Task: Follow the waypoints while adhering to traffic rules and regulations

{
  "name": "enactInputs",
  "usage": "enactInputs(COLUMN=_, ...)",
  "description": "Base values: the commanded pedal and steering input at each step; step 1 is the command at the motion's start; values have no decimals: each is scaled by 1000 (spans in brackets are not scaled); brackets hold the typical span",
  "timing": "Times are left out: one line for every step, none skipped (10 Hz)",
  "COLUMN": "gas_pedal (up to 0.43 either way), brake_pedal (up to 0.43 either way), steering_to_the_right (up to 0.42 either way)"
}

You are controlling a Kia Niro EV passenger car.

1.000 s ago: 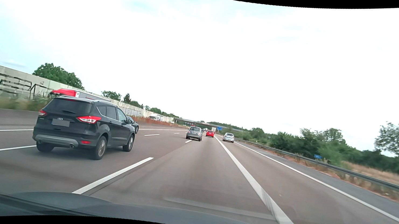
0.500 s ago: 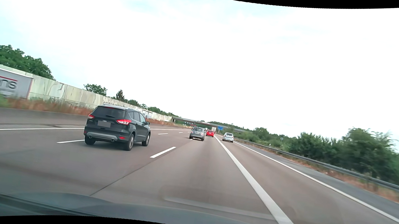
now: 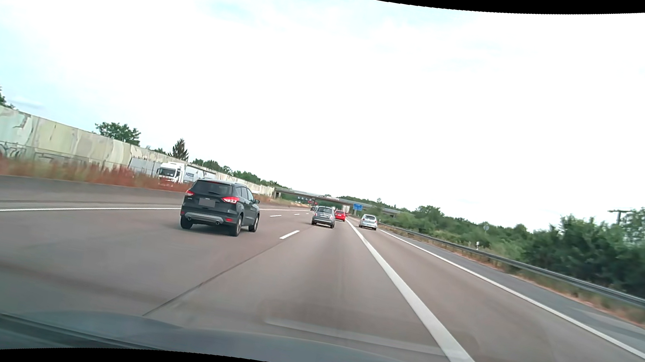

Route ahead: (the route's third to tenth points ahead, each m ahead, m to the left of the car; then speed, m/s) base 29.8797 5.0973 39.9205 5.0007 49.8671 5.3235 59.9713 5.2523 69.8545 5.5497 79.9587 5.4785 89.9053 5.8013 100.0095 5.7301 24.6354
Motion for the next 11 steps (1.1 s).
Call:
enactInputs(gas_pedal=98, brake_pedal=0, steering_to_the_right=-3)
enactInputs(gas_pedal=98, brake_pedal=0, steering_to_the_right=-4)
enactInputs(gas_pedal=98, brake_pedal=0, steering_to_the_right=-4)
enactInputs(gas_pedal=98, brake_pedal=0, steering_to_the_right=-4)
enactInputs(gas_pedal=98, brake_pedal=0, steering_to_the_right=-4)
enactInputs(gas_pedal=98, brake_pedal=0, steering_to_the_right=-4)
enactInputs(gas_pedal=98, brake_pedal=0, steering_to_the_right=-4)
enactInputs(gas_pedal=98, brake_pedal=0, steering_to_the_right=-4)
enactInputs(gas_pedal=98, brake_pedal=0, steering_to_the_right=-4)
enactInputs(gas_pedal=98, brake_pedal=0, steering_to_the_right=-4)
enactInputs(gas_pedal=98, brake_pedal=0, steering_to_the_right=-4)
